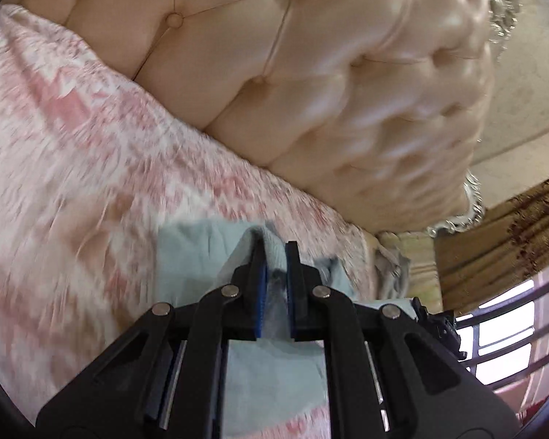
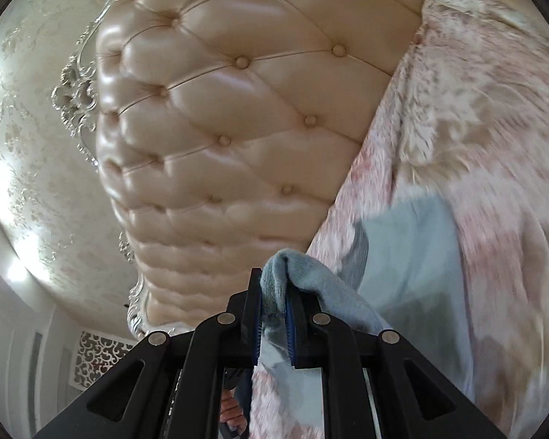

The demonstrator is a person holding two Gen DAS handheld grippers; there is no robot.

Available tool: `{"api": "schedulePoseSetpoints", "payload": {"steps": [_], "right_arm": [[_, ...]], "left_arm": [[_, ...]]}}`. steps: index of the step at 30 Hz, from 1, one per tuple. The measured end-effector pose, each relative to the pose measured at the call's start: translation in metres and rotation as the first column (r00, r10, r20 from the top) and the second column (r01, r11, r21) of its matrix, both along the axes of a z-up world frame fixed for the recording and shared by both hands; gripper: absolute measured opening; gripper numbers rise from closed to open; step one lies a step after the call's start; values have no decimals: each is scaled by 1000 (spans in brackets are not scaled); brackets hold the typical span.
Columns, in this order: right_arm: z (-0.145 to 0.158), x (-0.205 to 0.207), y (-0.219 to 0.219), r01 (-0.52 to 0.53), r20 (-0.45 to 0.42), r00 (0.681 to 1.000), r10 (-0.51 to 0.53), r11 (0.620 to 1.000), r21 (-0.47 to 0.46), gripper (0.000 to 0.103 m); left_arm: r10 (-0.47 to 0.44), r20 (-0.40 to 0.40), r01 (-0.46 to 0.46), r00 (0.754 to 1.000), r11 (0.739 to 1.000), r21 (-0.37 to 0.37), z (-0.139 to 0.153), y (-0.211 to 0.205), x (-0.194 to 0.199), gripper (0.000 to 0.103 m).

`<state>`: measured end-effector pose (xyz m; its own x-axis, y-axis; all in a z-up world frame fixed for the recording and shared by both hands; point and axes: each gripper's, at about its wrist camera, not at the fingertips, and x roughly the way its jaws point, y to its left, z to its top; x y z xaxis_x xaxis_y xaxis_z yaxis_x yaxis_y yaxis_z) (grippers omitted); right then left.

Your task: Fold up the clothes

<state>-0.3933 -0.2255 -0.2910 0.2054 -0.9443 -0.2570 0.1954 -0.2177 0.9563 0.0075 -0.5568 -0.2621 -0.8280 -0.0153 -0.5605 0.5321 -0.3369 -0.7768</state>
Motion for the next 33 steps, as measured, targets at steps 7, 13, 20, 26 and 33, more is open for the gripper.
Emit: {"api": "schedulePoseSetpoints", "payload": {"steps": [7, 13, 20, 26, 33], "right_arm": [[-47, -21, -19, -17, -69, 997, 33, 975, 220, 21], [-20, -38, -5, 29, -247, 967, 63, 935, 354, 86], [-7, -35, 23, 52, -256, 966, 25, 956, 288, 86], [-9, 16, 43, 46, -321, 941, 103, 903, 427, 86], [-12, 67, 89, 100, -374, 923, 90, 882, 460, 86]], "left_arm": [[32, 135, -35, 990, 999, 22, -40, -18, -19, 44], [116, 120, -113, 986, 993, -34, -30, -21, -5, 75], [139, 41, -138, 989, 990, -33, -10, 11, 46, 75], [88, 31, -85, 996, 993, -87, 2, 78, 117, 75], [168, -46, -151, 985, 956, 253, -42, 119, 133, 72]]}}
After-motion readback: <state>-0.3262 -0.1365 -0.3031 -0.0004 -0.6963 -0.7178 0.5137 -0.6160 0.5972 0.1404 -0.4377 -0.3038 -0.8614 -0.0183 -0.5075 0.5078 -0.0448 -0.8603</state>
